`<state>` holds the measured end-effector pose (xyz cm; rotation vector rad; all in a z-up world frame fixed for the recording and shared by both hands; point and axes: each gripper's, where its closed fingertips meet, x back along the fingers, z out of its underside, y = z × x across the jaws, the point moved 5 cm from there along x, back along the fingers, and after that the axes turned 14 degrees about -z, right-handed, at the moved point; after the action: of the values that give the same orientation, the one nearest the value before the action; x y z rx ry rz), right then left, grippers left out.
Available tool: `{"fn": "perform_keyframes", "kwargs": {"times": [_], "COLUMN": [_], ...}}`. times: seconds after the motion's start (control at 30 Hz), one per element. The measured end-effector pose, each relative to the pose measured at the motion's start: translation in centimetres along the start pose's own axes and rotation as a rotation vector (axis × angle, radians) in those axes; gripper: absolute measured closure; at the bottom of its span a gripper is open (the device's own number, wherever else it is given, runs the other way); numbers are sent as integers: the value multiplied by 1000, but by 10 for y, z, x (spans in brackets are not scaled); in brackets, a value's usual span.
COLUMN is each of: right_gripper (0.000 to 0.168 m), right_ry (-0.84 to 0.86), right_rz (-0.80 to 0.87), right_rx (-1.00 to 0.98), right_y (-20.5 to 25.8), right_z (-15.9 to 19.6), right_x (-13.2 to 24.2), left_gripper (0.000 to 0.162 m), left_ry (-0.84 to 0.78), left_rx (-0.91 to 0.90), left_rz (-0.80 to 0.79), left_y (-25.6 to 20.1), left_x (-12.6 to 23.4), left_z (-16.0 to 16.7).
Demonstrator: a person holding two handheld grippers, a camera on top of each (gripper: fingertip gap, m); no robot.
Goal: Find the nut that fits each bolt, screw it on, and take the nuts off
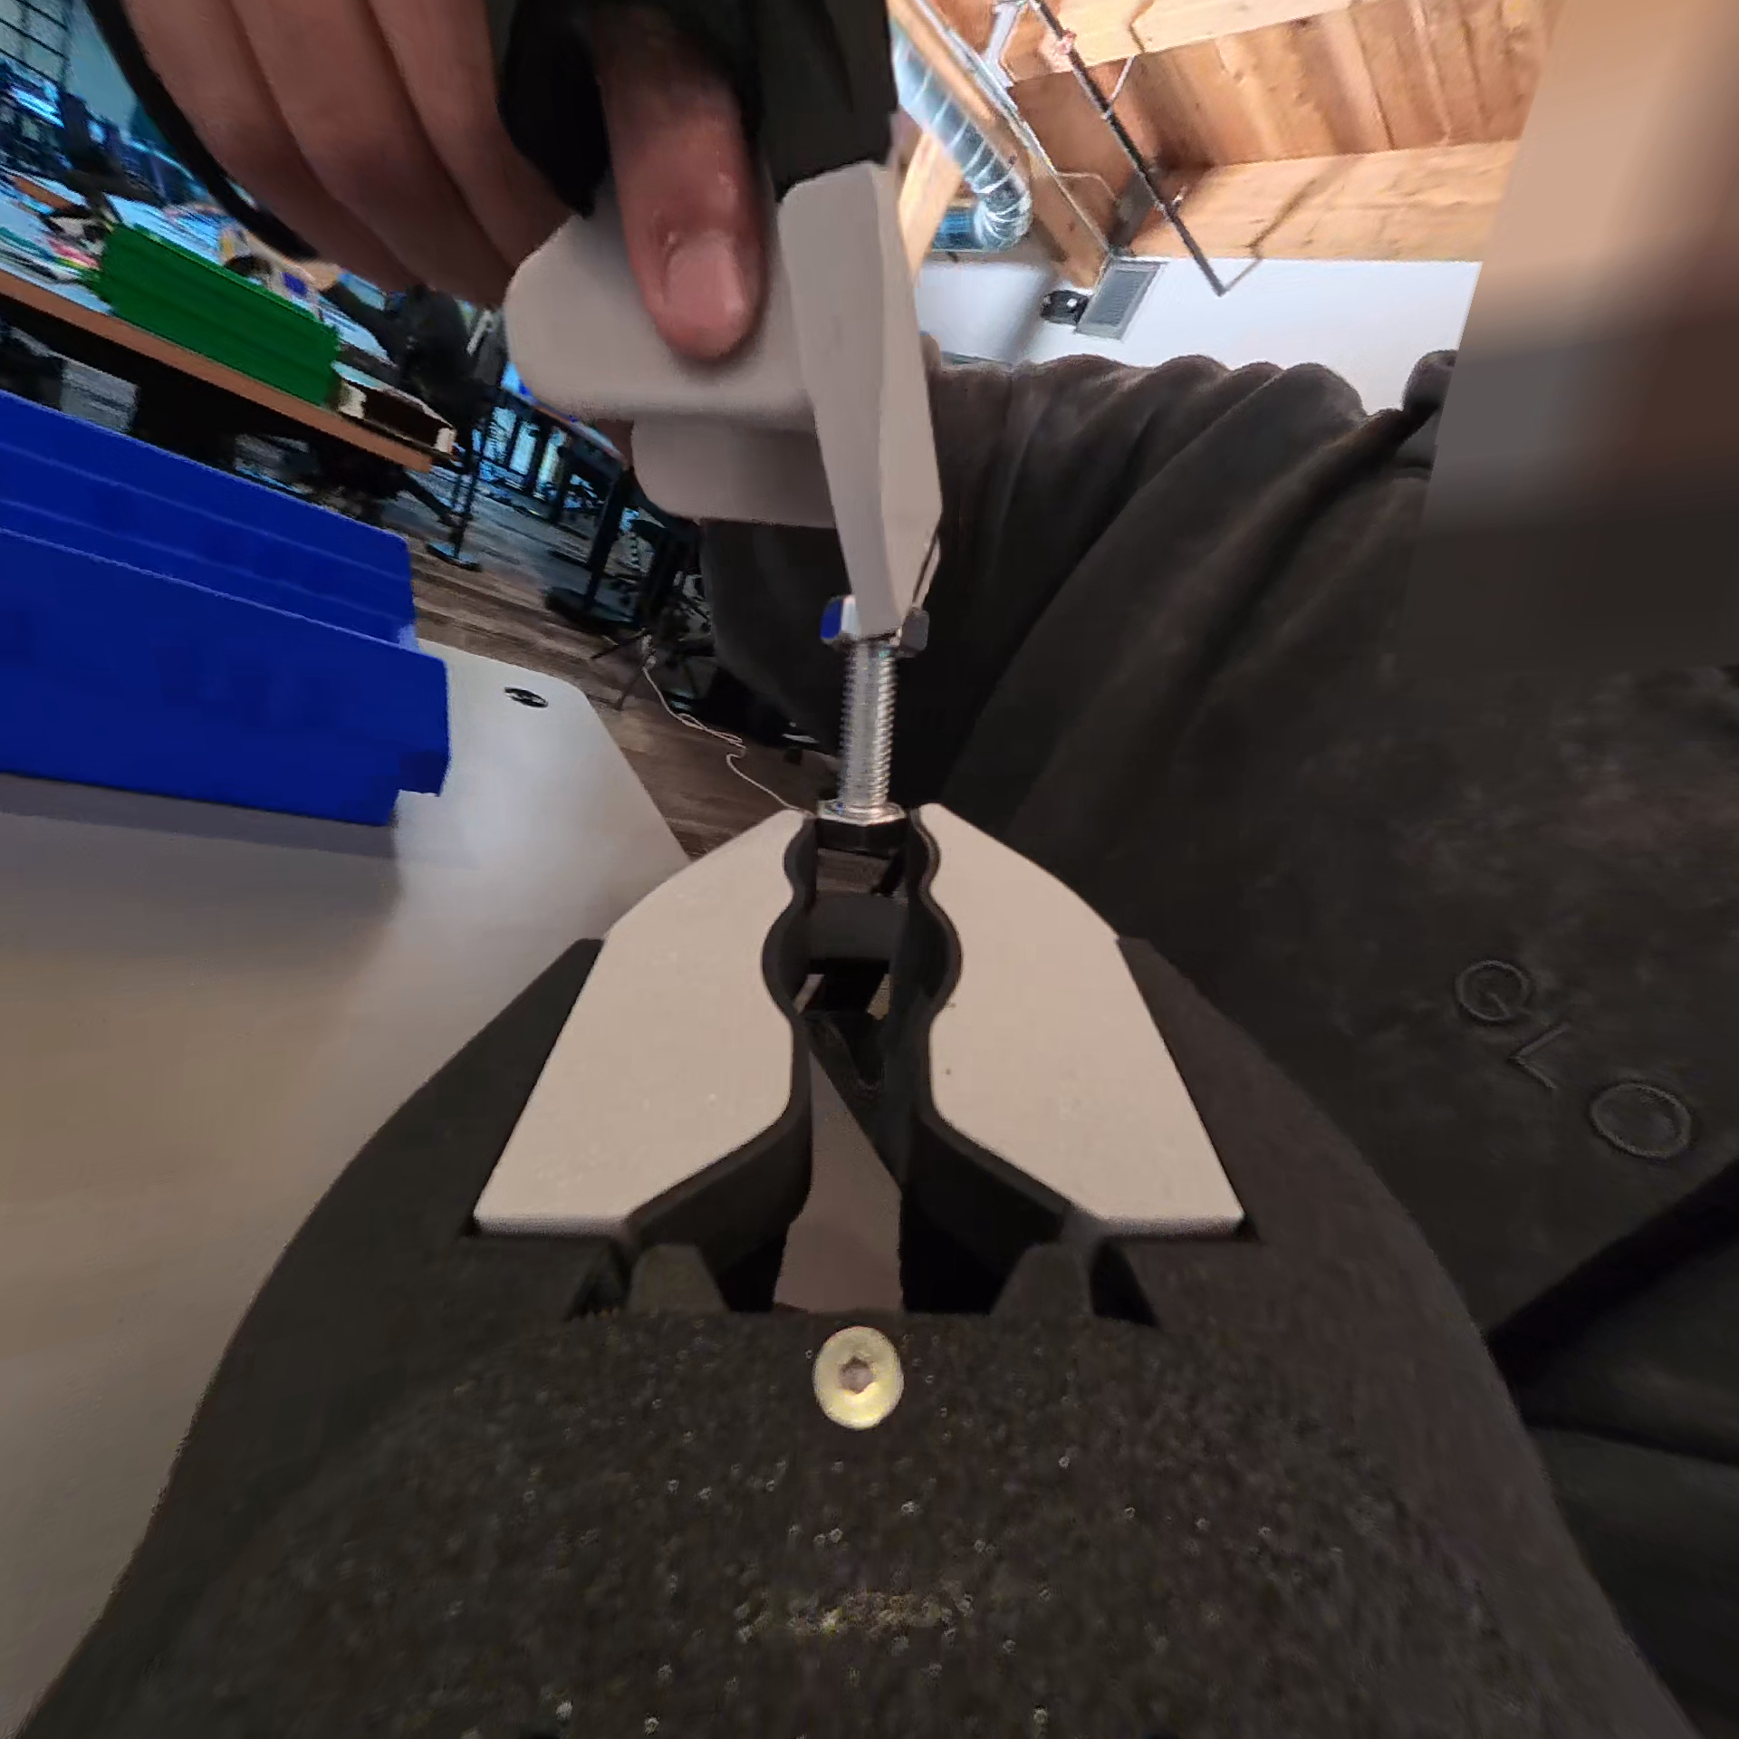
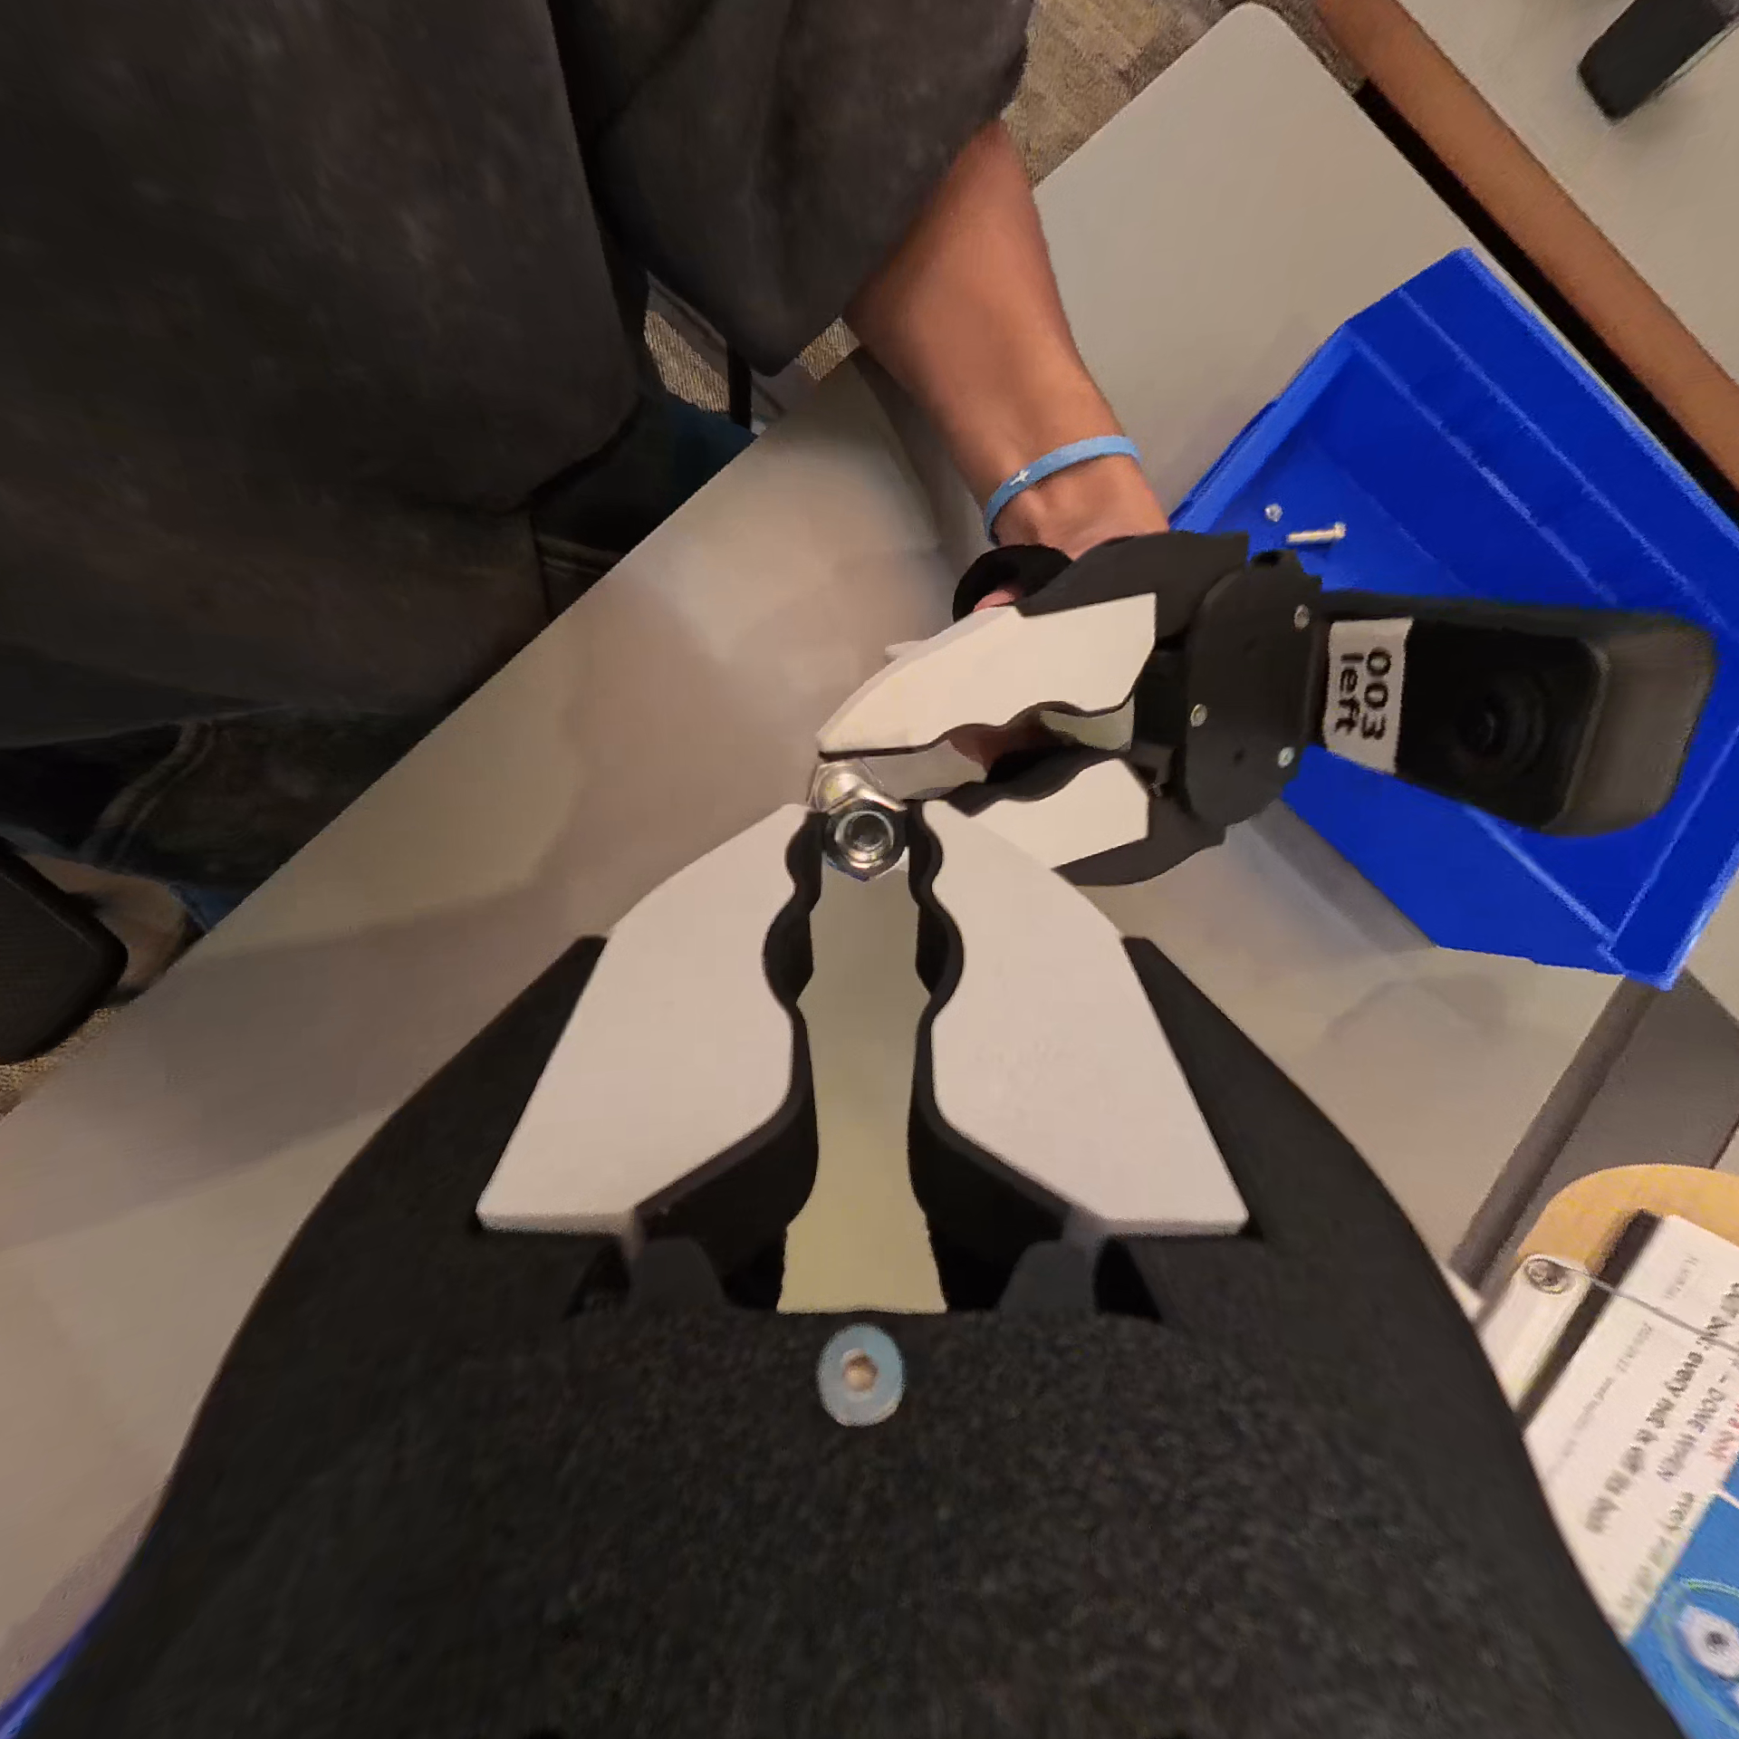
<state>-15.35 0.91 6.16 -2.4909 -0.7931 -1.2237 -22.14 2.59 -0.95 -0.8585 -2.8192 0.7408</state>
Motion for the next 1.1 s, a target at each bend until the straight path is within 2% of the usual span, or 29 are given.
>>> {"fn": "perform_keyframes", "kwargs": {"times": [0.17, 0.43, 0.6, 0.7, 0.8, 0.97, 1.1], "right_gripper": [151, 151, 151, 151, 151, 151, 151], "right_ry": [-9, -96, -133, -43, 27, -81, -227], "right_rz": [-9, 105, 232, 338, 370, 377, 374], "right_rx": [-123, -217, -90, 50, 114, 62, -76], "right_y": [-3, -14, -12, -10, -8, -12, -16], "right_z": [18, 38, 36, 33, 29, 27, 35], "right_x": [-3, -2, -6, -13, -15, -10, -8], "left_gripper": [145, 145, 145, 145, 145, 145, 145], "left_ry": [28, -71, -120, -143, -164, -203, -198], "left_rx": [-55, -43, 10, 73, 108, 95, 41], "left_rz": [-176, -304, -247, -160, -111, -107, -201], "left_y": [11, 24, 25, 26, 26, 22, 23], "left_x": [5, 19, 25, 28, 29, 31, 33], "left_z": [1, 0, 1, 3, 5, 0, -3]}}
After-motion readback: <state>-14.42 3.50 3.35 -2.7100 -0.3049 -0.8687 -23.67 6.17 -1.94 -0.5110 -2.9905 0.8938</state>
